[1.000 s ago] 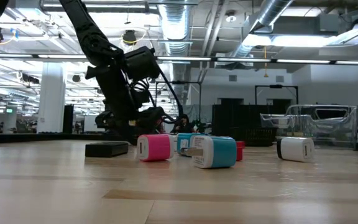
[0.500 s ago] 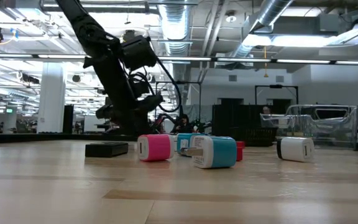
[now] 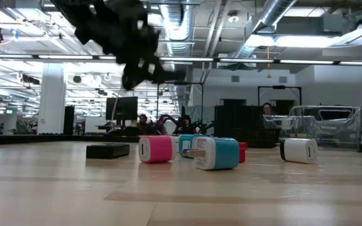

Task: Pick & Place Office items
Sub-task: Put the top black digital timer into the black bin

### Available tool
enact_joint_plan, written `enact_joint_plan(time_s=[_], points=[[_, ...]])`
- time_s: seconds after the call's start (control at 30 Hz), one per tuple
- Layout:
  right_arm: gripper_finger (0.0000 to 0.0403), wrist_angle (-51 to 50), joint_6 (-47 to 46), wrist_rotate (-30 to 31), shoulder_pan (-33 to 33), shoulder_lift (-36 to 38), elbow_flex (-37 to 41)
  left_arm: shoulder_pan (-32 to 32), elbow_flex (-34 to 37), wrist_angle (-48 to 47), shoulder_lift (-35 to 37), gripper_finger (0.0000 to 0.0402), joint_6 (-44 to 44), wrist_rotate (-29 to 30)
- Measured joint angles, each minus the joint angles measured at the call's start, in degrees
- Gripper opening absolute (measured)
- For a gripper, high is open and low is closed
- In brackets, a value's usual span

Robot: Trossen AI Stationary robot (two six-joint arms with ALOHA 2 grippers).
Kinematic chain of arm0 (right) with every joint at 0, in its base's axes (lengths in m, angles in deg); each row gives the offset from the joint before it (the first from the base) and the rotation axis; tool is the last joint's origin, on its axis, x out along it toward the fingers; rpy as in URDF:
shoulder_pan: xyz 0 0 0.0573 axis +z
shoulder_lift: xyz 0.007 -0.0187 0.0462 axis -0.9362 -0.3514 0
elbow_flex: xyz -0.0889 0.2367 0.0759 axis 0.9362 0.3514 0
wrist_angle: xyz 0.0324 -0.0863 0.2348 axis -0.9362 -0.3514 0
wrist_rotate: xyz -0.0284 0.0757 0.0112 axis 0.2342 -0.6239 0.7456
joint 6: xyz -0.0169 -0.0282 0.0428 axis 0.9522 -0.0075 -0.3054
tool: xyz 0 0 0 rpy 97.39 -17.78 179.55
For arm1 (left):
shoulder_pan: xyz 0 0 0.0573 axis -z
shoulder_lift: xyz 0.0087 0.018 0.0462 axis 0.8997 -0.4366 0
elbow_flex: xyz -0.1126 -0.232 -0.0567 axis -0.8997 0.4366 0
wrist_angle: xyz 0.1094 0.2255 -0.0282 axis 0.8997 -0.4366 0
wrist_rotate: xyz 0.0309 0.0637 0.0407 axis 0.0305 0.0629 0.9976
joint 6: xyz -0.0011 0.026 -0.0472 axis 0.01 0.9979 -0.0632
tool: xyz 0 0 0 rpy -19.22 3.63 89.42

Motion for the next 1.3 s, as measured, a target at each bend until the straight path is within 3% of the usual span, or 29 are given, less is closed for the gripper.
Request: enact_joint_plan(time_s=[0.2,0.37,0.53,0.9,1.3], points=[[0.0244,-1.7,12.1,-7.2,0.0,-7.0,0.0,-2.7,0.0,10.3,6.3,0.0146,-12.3,-12.0],[0.0244,-2.0,26.6,-8.6,0.0,-14.0,-2.8,-3.9,-0.4,21.4,7.0,0.0146,-23.5,-14.3],[0.0244,-1.9,35.7,-8.5,-0.6,-21.1,-8.1,-3.5,-2.3,21.6,6.5,0.0146,-26.2,-15.1],[0.0244,-6.7,37.2,-17.3,-3.9,-37.8,-19.7,-3.4,-4.0,21.5,6.4,0.0146,-26.6,-15.1],[0.0244,-7.7,37.1,-20.4,-6.1,-44.4,-24.8,-3.0,-4.0,21.7,6.4,0.0151,-26.4,-17.0]])
